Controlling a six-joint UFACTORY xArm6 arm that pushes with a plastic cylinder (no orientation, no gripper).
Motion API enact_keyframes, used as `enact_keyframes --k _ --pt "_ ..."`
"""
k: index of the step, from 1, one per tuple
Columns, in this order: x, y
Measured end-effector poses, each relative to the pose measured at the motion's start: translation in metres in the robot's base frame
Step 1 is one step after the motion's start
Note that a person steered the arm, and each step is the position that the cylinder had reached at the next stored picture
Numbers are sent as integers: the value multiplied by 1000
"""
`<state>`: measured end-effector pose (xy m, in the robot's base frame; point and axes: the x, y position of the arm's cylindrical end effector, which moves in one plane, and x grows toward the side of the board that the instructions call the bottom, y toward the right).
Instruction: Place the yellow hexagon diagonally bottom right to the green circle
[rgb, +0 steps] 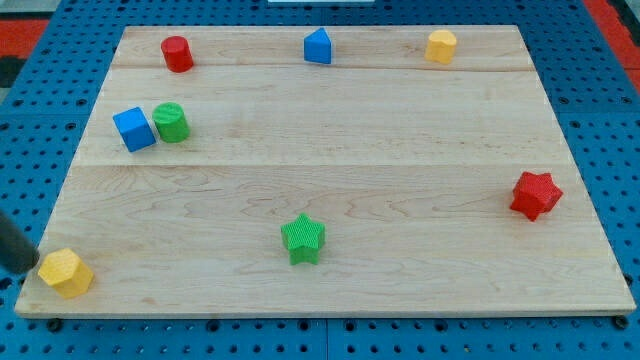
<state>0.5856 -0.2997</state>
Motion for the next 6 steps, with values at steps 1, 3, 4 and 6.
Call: enact_keyframes --k 1,3,4,6 --pt "10 33" --pt "4 75" --pt "-37 111" --pt "-110 126"
